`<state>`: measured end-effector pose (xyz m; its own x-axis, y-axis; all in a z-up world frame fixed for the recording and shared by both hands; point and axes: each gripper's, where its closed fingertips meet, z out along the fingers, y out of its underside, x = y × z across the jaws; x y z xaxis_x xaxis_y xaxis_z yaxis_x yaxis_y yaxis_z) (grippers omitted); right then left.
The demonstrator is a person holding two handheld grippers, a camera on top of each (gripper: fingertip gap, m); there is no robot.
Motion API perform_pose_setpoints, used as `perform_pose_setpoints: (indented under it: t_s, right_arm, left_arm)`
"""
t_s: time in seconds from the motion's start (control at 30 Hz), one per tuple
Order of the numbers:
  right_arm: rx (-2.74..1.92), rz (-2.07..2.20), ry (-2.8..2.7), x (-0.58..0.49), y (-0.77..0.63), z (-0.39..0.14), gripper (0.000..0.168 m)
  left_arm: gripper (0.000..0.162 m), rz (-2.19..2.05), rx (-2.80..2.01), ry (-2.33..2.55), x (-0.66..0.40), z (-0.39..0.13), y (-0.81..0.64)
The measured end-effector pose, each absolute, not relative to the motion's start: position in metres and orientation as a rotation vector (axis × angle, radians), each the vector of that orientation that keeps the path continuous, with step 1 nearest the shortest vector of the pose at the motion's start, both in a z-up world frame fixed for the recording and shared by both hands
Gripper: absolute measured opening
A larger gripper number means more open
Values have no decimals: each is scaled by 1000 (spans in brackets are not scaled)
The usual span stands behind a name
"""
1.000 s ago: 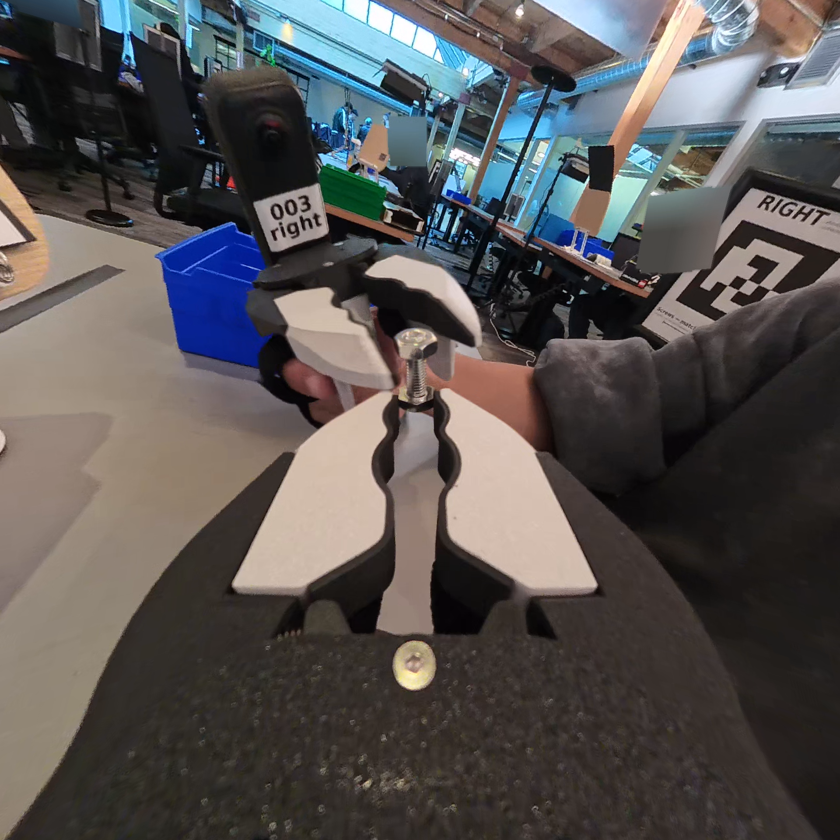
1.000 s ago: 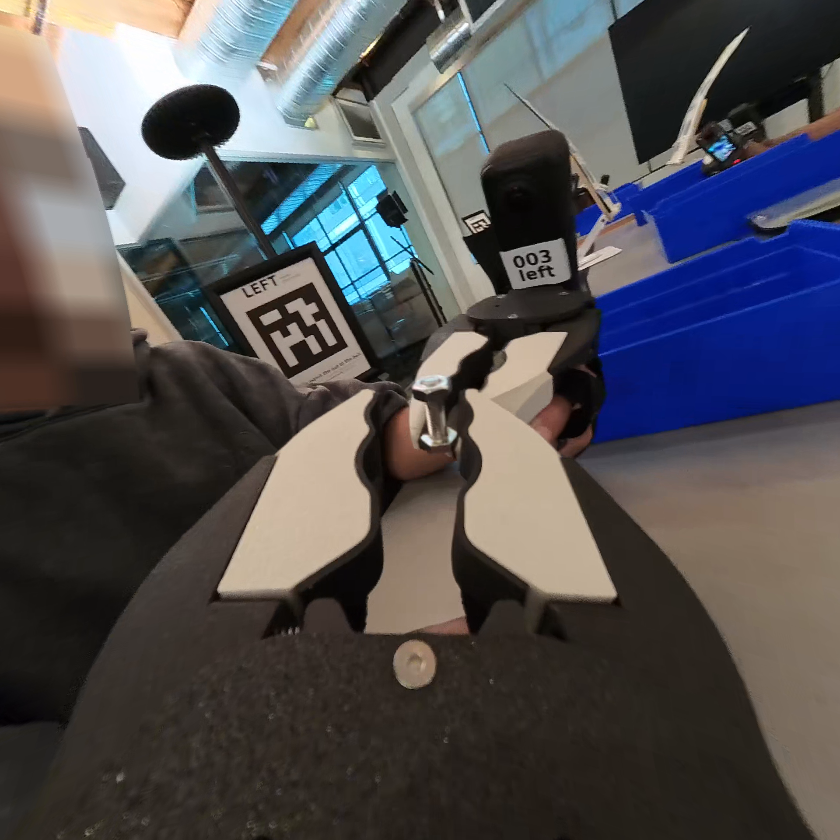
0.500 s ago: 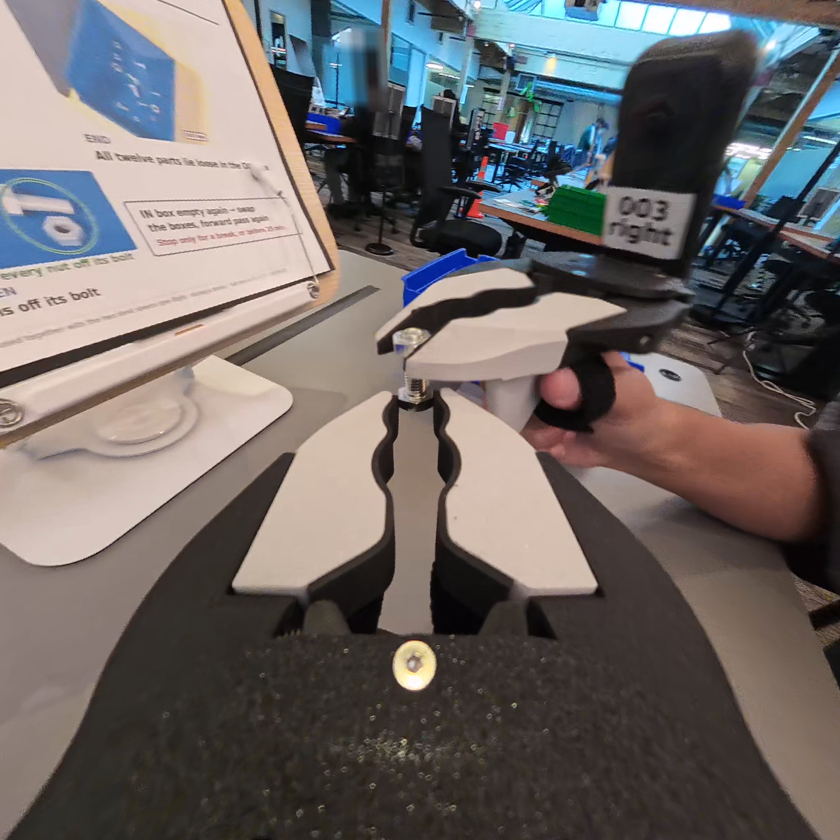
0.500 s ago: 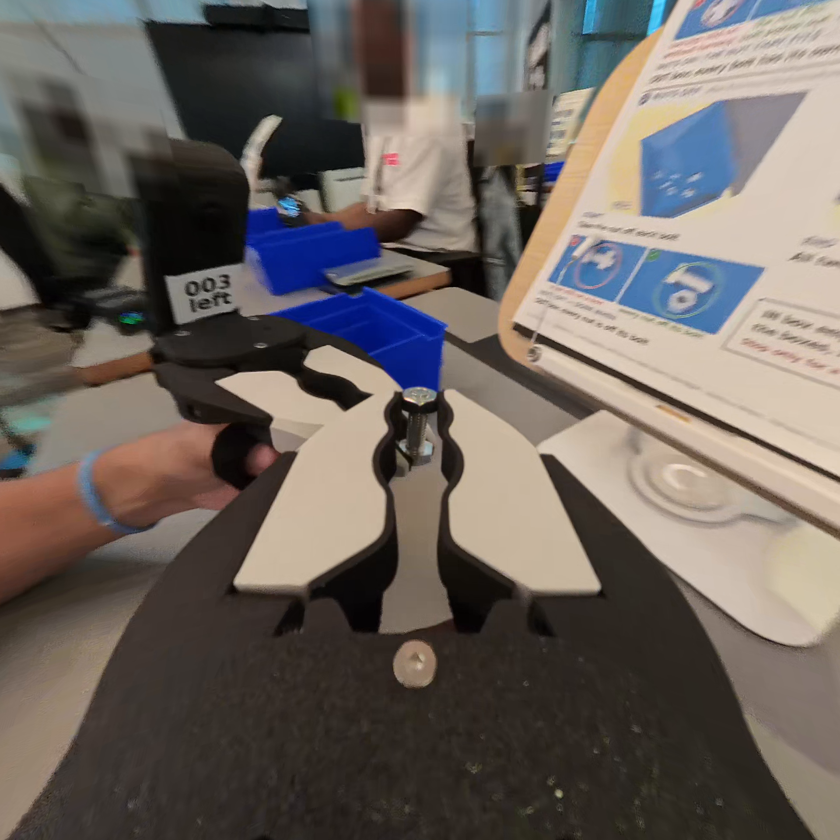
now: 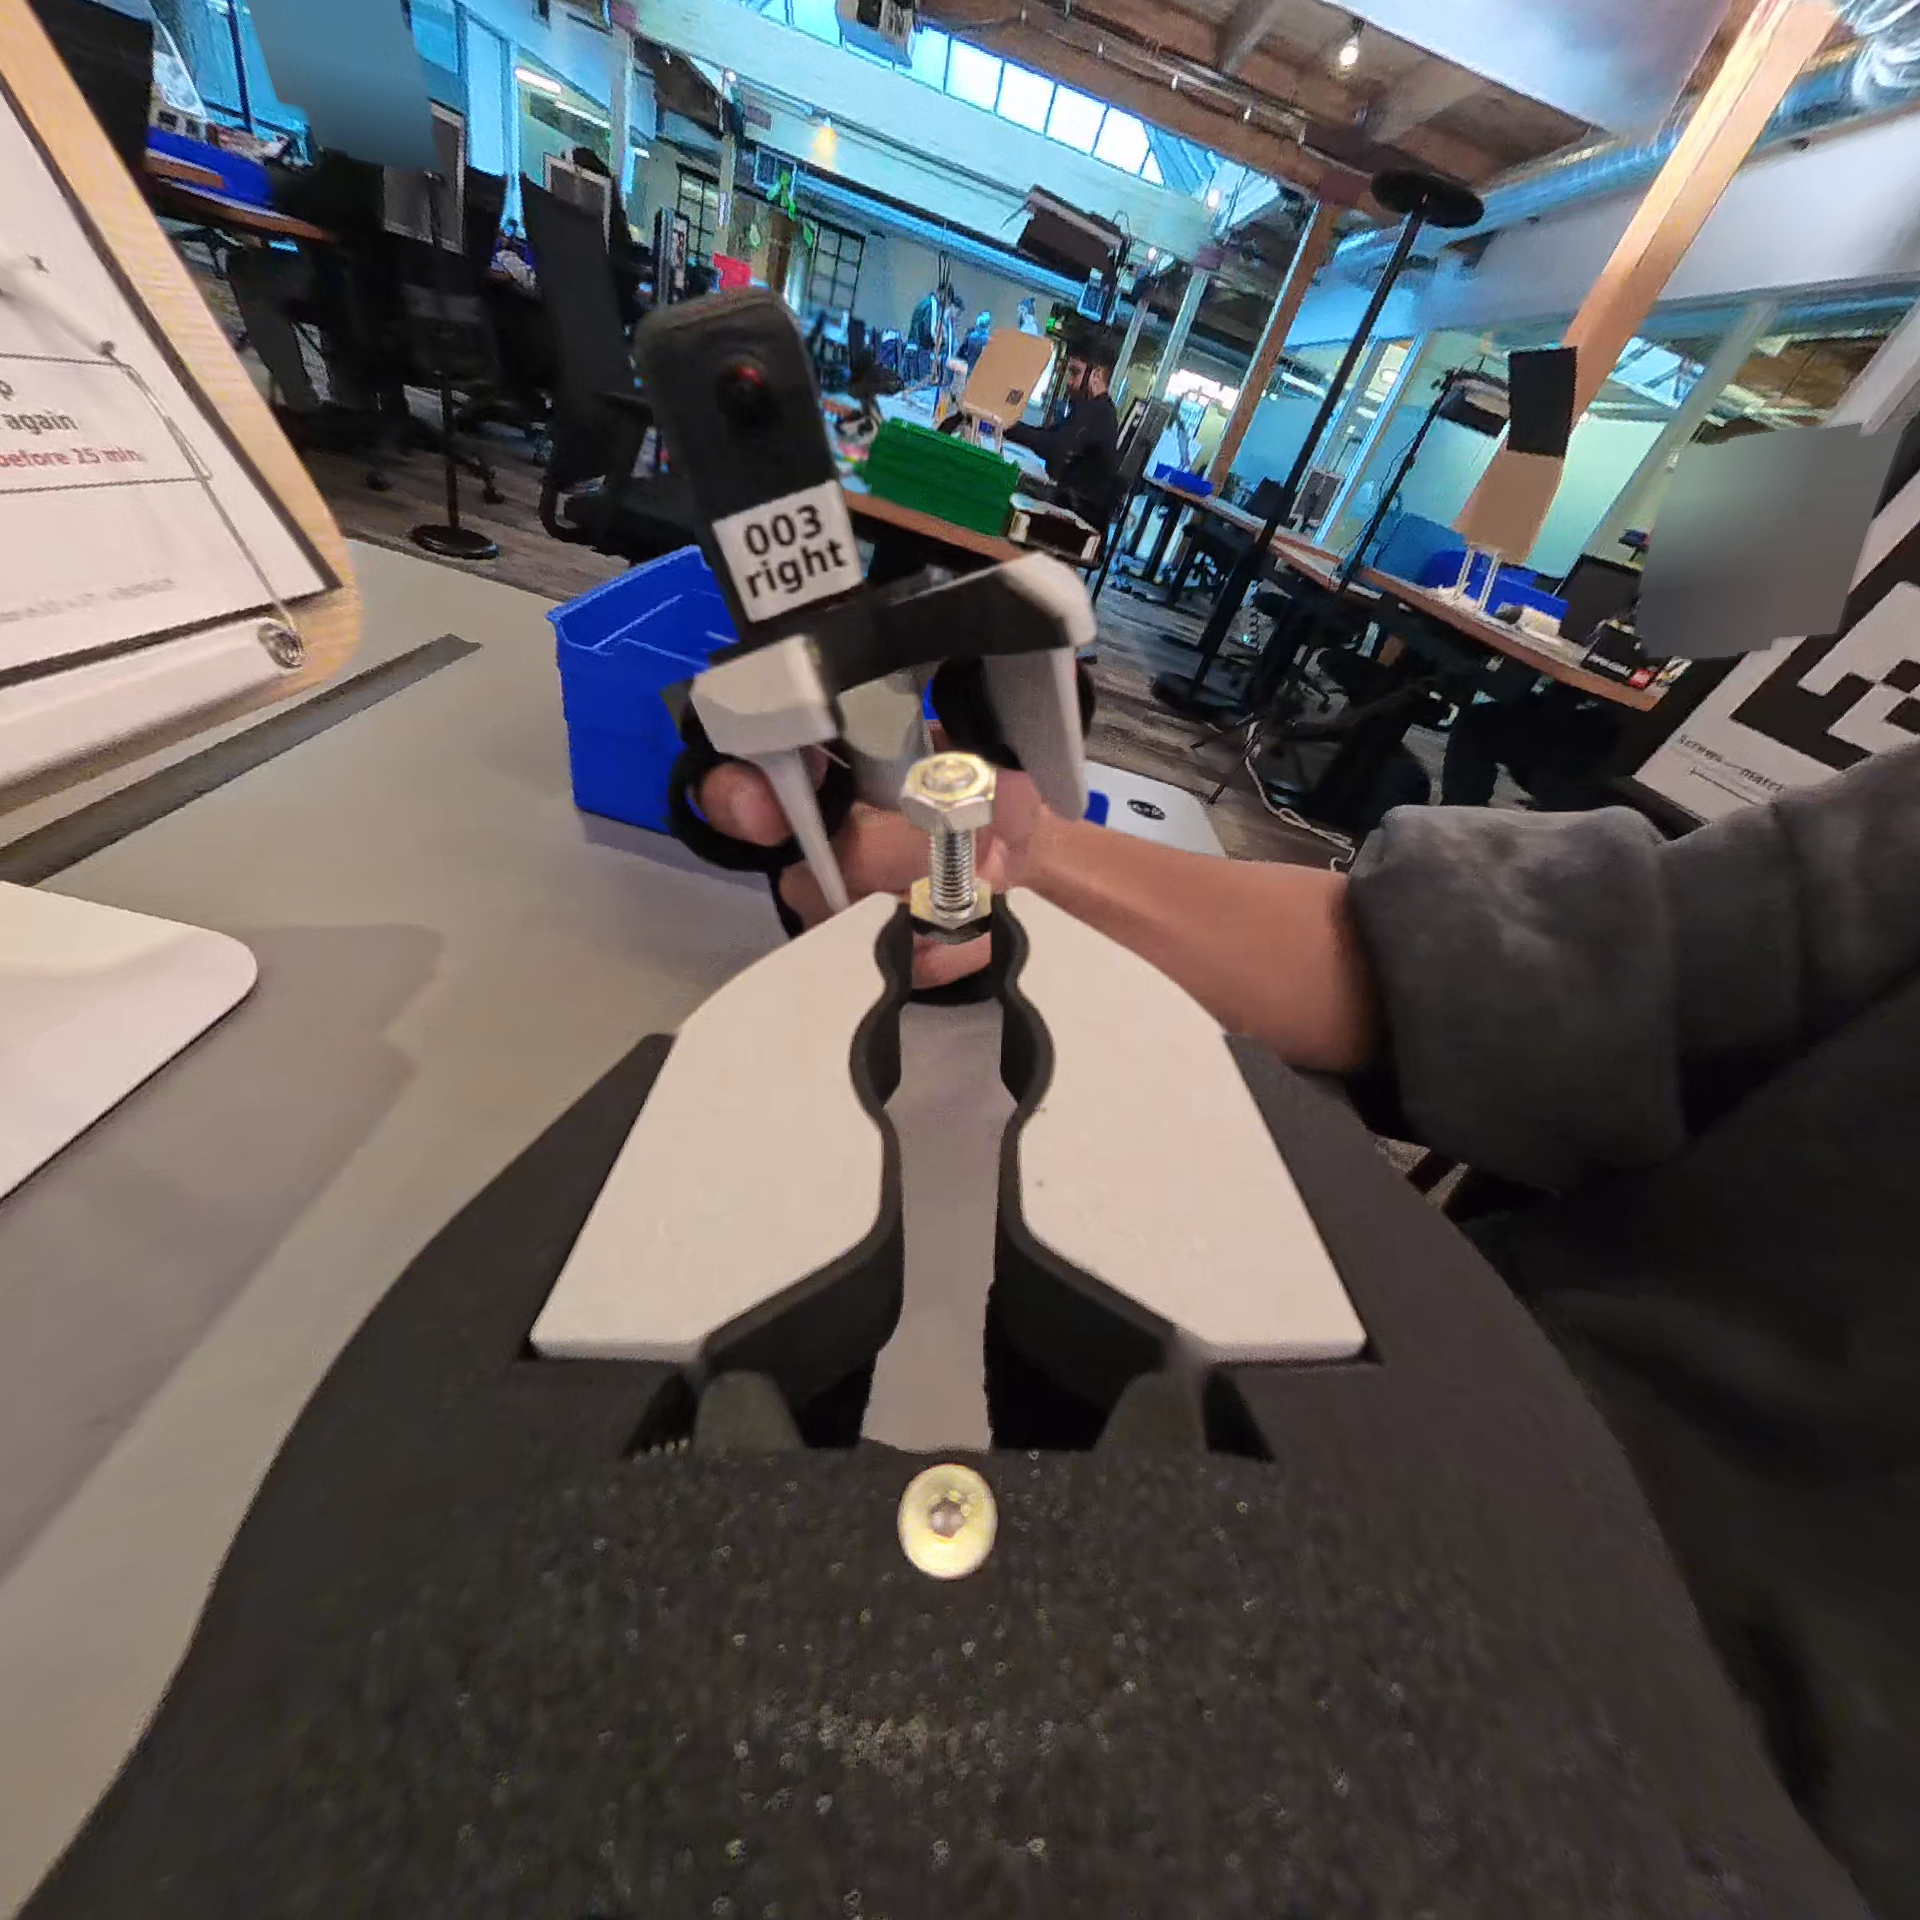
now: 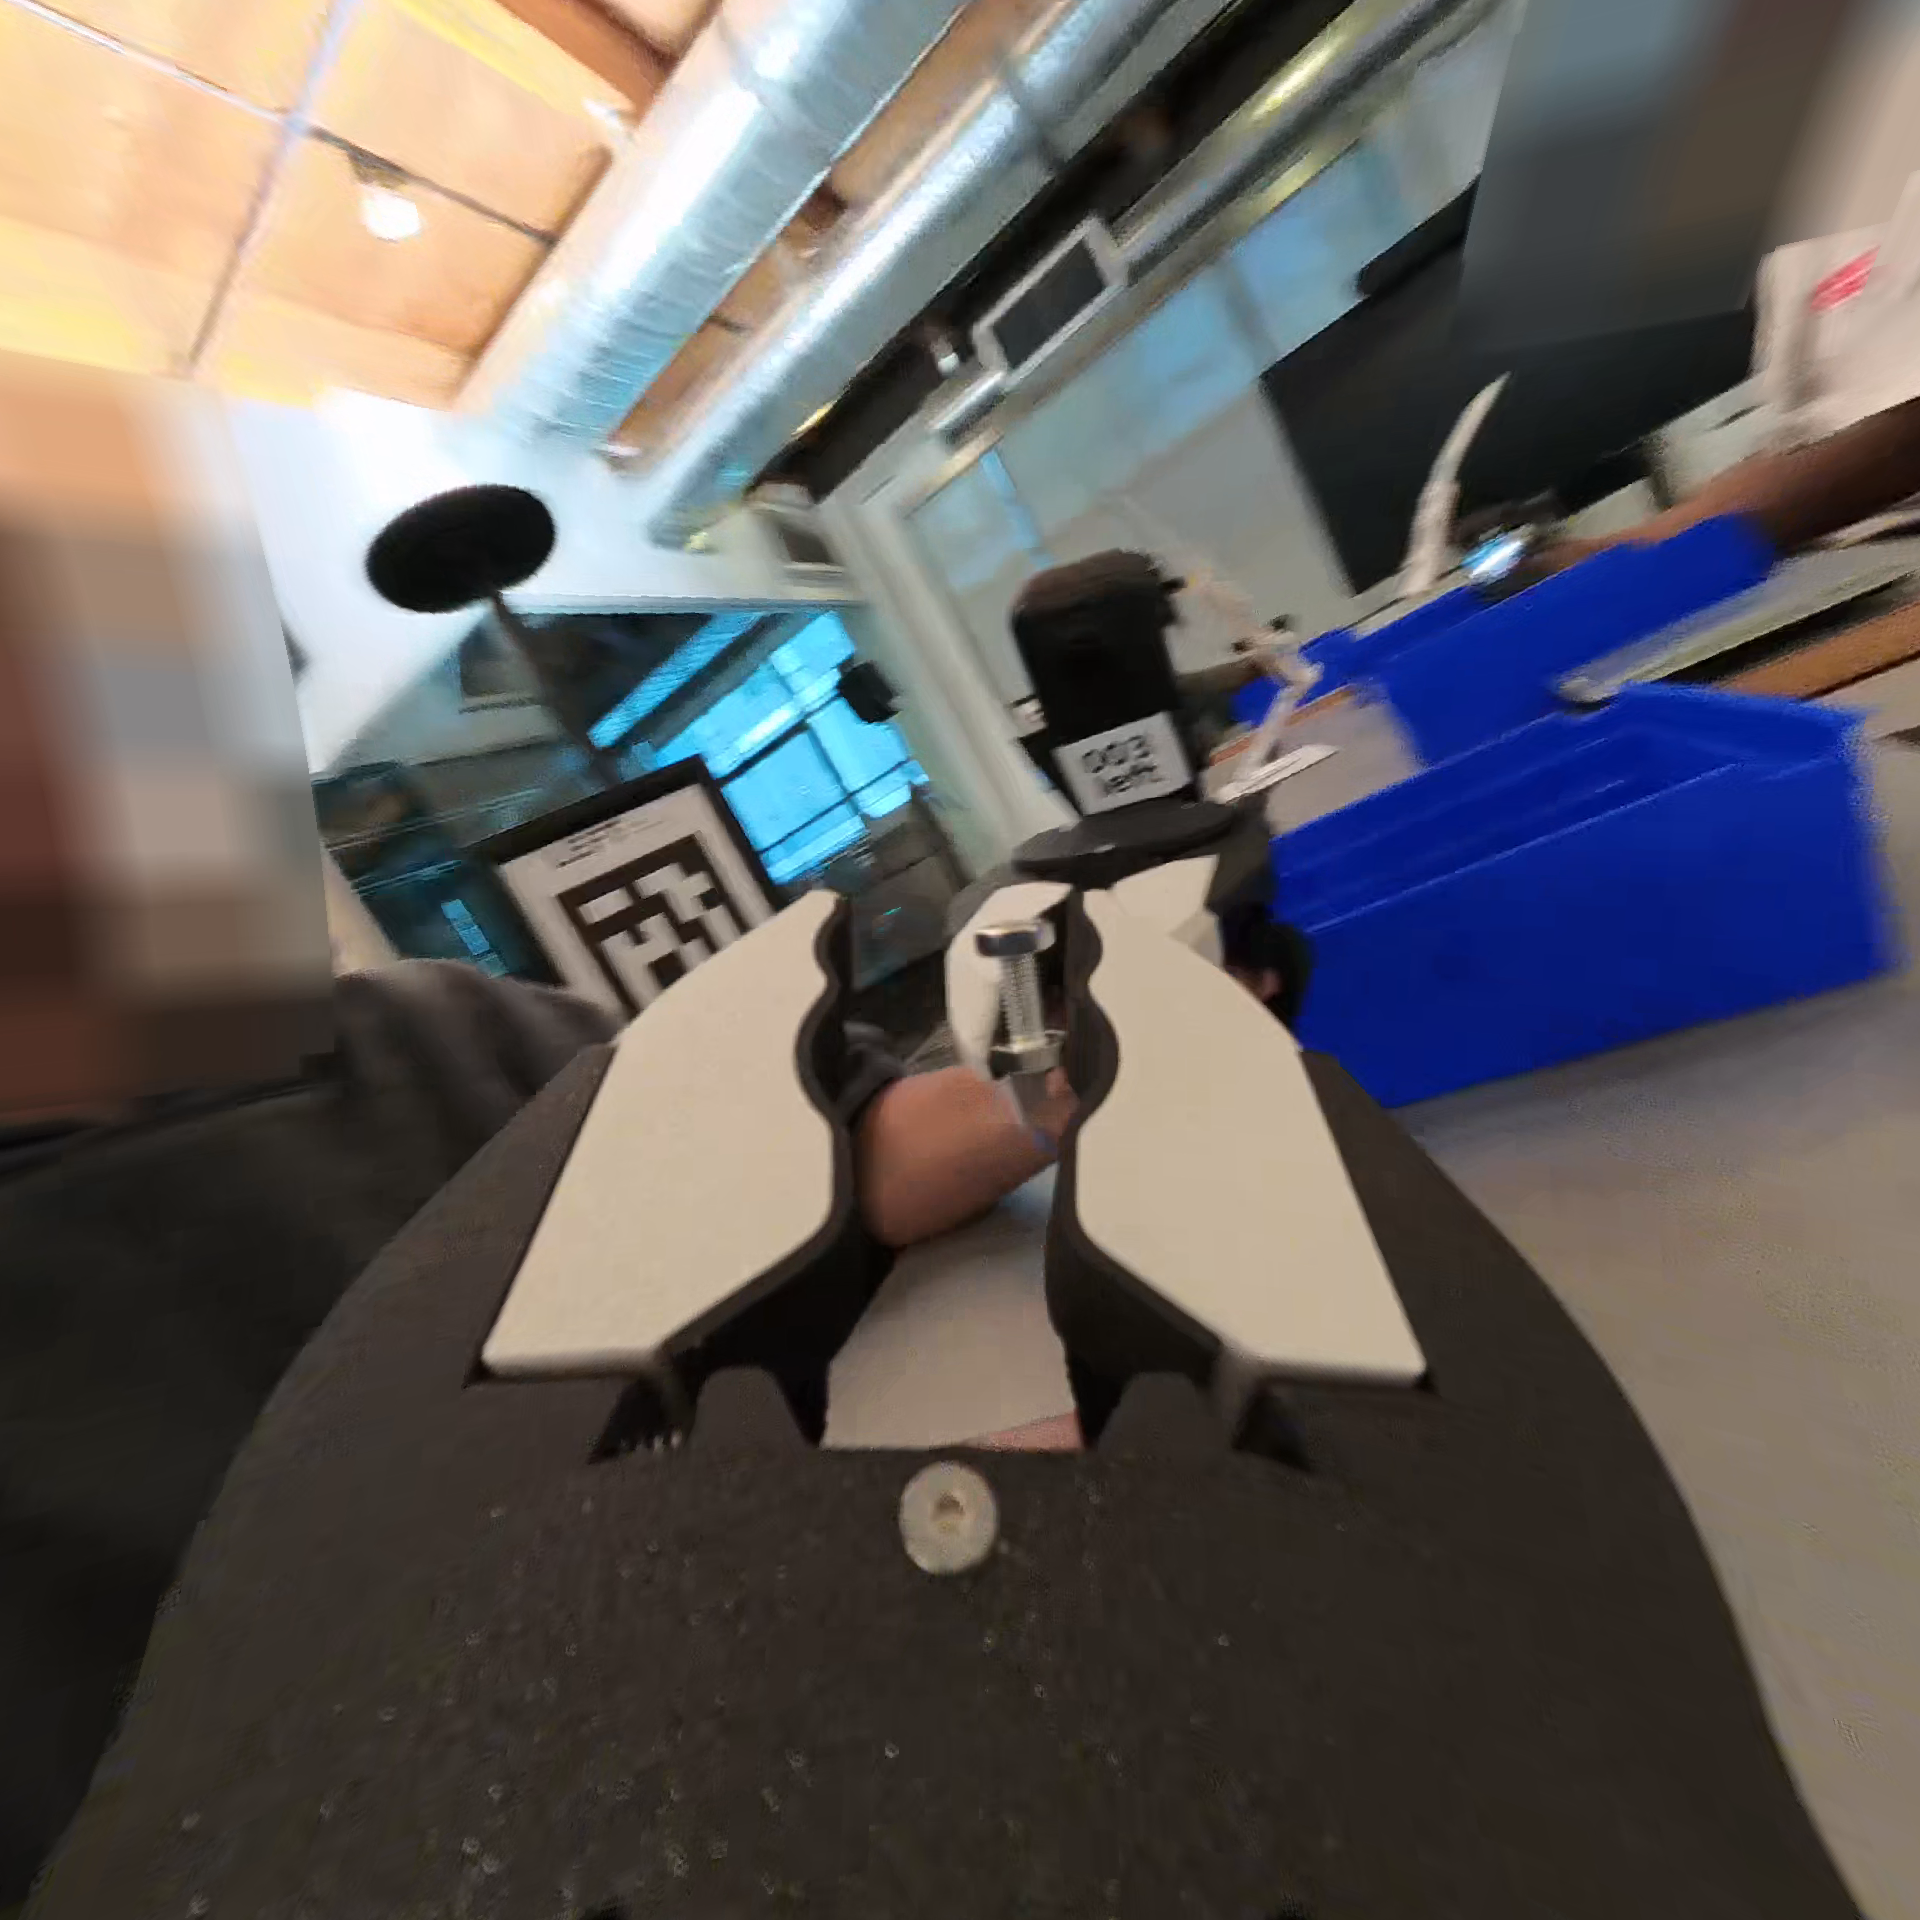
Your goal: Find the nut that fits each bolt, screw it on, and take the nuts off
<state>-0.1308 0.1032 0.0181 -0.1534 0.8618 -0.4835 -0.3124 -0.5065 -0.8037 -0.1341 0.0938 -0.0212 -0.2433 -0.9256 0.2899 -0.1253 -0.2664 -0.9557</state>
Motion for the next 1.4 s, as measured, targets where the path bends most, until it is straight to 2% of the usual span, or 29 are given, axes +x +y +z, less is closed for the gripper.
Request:
perform_pose_setpoints:
  t_s: [0.13, 0.2, 0.23, 0.43, 0.67, 0.77, 0.83, 0.87, 0.9, 1.0, 1.03, 1.13, 1.27, 1.3, 1.4]
  right_arm:
    - [-1316, 1783, -869, -146, 83, 3, 39]
    - [-1348, 1743, -893, -154, 83, -1, 30]
    - [-1367, 1706, -891, -155, 86, -4, 18]
    - [-1430, 1463, -832, -151, 109, -10, 17]
    - [-1586, 881, -492, -137, 171, -24, 17]
    - [-1621, 638, -388, -126, 182, -28, 10]
    - [-1559, 735, -472, -138, 171, -20, 4]
    - [-1534, 784, -449, -135, 170, -13, 22]
    - [-1474, 867, -445, -132, 165, -2, 27]
    - [-1323, 1037, -427, -111, 152, 25, 31]
    - [-1284, 1095, -448, -105, 147, 30, 28]
    - [-1280, 1193, -566, -93, 138, 25, 27]
    - [-1395, 1050, -986, -110, 104, 0, 36]
    - [-1439, 999, -1081, -116, 93, -3, 43]
    - [-1475, 574, -1315, -128, 75, -7, 41]
  left_arm:
    - [14, -1591, -1369, 1426, -131, -32, 80]
    - [14, -1584, -1366, 1439, -128, -34, 78]
    - [14, -1577, -1365, 1442, -127, -35, 77]
    - [14, -1443, -1426, 1365, -123, -39, 96]
    - [14, -1017, -1554, 1117, -123, -49, 153]
    - [14, -1049, -1552, 1107, -121, -48, 150]
    - [14, -1043, -1553, 1085, -123, -45, 152]
    - [14, -1053, -1552, 1095, -123, -44, 151]
    - [14, -1092, -1542, 1104, -124, -41, 148]
    - [14, -1240, -1509, 1076, -126, -32, 143]
    - [14, -1302, -1496, 1060, -127, -28, 141]
    - [14, -1507, -1457, 1098, -130, -23, 129]
    - [14, -1691, -1439, 1231, -135, -29, 110]
    - [14, -1751, -1429, 1272, -137, -30, 102]
    - [14, -1865, -1407, 1404, -140, -36, 80]
